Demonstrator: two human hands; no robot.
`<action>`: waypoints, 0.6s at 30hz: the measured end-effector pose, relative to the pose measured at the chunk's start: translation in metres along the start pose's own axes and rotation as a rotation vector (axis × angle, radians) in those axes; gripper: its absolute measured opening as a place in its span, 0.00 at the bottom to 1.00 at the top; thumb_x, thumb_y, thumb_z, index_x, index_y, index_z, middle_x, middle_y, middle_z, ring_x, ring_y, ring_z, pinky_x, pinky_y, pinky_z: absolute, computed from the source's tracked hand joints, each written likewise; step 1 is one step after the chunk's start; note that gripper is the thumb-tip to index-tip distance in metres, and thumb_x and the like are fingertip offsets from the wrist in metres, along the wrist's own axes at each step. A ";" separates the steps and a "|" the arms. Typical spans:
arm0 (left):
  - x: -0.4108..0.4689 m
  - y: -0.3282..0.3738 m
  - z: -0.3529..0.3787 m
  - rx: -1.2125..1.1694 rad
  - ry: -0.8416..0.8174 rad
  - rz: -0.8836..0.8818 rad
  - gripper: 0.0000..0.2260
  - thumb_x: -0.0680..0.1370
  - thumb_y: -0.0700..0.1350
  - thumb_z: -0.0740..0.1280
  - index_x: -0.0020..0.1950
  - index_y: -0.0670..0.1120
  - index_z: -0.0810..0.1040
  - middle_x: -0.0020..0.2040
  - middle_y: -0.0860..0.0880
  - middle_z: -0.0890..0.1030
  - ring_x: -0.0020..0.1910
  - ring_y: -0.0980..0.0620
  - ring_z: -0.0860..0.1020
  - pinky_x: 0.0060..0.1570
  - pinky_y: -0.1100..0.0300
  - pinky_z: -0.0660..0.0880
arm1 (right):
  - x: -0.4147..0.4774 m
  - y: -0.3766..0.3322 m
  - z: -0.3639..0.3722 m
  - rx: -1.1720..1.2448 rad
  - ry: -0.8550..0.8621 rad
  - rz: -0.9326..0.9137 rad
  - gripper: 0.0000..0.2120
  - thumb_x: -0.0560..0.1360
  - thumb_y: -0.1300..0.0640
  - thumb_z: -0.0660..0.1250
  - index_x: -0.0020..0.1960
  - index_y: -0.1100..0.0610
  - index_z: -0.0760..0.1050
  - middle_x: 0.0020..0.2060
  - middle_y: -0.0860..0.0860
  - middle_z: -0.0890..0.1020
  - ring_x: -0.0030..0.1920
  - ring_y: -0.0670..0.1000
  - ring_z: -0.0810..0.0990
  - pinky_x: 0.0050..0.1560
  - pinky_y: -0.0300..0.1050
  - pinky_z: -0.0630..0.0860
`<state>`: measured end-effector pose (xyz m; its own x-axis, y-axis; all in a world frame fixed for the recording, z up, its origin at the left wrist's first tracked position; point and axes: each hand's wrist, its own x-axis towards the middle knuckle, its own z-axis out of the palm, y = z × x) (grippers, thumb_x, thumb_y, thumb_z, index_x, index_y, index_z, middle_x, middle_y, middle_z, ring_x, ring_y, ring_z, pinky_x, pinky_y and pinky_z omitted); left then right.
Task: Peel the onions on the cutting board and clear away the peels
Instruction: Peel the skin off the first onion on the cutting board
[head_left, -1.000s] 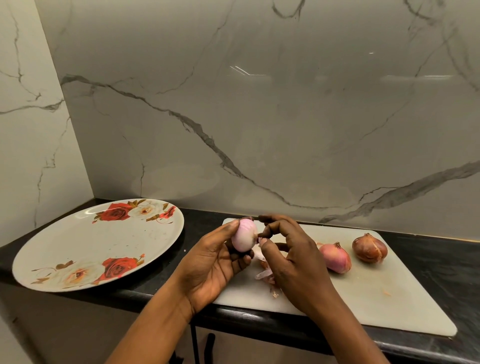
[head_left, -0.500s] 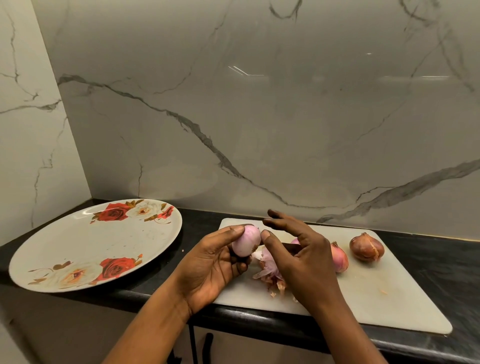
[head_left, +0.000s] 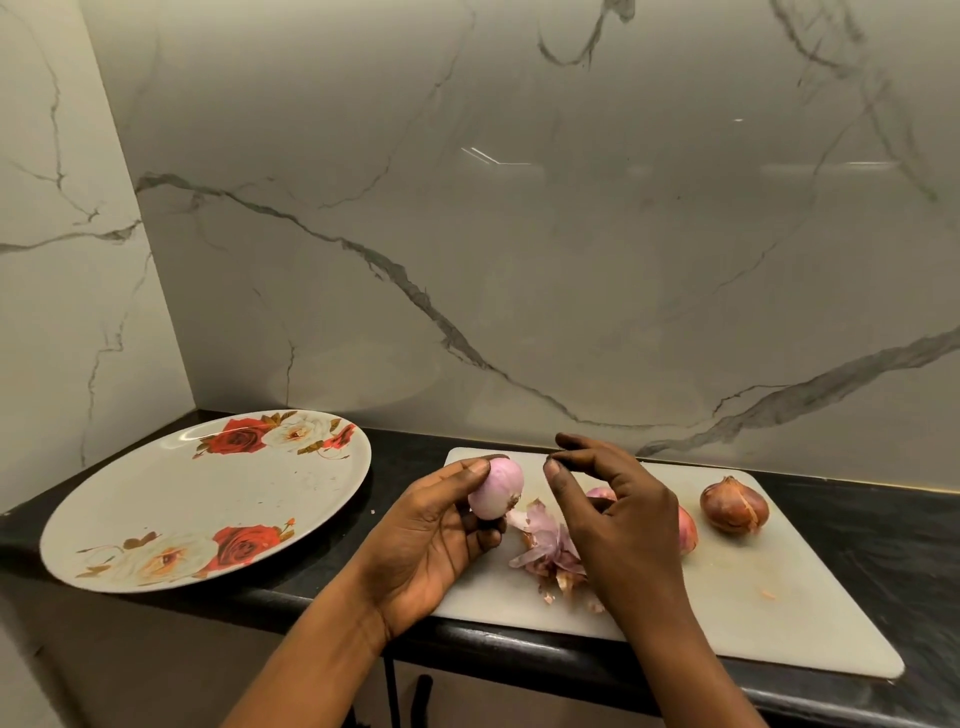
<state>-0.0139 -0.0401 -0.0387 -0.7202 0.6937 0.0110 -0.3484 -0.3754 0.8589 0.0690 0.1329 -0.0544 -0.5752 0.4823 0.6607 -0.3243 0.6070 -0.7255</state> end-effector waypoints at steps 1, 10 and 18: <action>0.000 0.000 0.000 0.000 0.008 0.013 0.17 0.78 0.47 0.70 0.64 0.41 0.85 0.56 0.39 0.82 0.46 0.49 0.79 0.43 0.58 0.79 | -0.001 -0.001 0.000 -0.006 0.001 -0.009 0.06 0.77 0.60 0.77 0.51 0.49 0.87 0.56 0.38 0.85 0.58 0.32 0.81 0.43 0.25 0.77; -0.025 0.036 -0.017 0.511 0.222 0.276 0.16 0.75 0.51 0.74 0.62 0.48 0.85 0.53 0.43 0.86 0.50 0.44 0.85 0.45 0.56 0.83 | -0.006 0.000 0.003 -0.054 -0.206 -0.013 0.11 0.76 0.58 0.77 0.52 0.42 0.86 0.60 0.36 0.82 0.62 0.34 0.80 0.55 0.29 0.79; -0.049 0.104 -0.105 1.273 0.616 0.384 0.21 0.72 0.54 0.81 0.63 0.55 0.85 0.55 0.56 0.85 0.45 0.56 0.85 0.48 0.61 0.79 | -0.009 -0.002 0.005 -0.093 -0.257 -0.103 0.10 0.76 0.60 0.77 0.53 0.46 0.87 0.64 0.39 0.83 0.62 0.38 0.82 0.60 0.34 0.80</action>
<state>-0.0772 -0.1777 -0.0037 -0.8953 0.1896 0.4030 0.4380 0.5386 0.7197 0.0712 0.1247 -0.0596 -0.7180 0.2461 0.6510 -0.3274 0.7060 -0.6280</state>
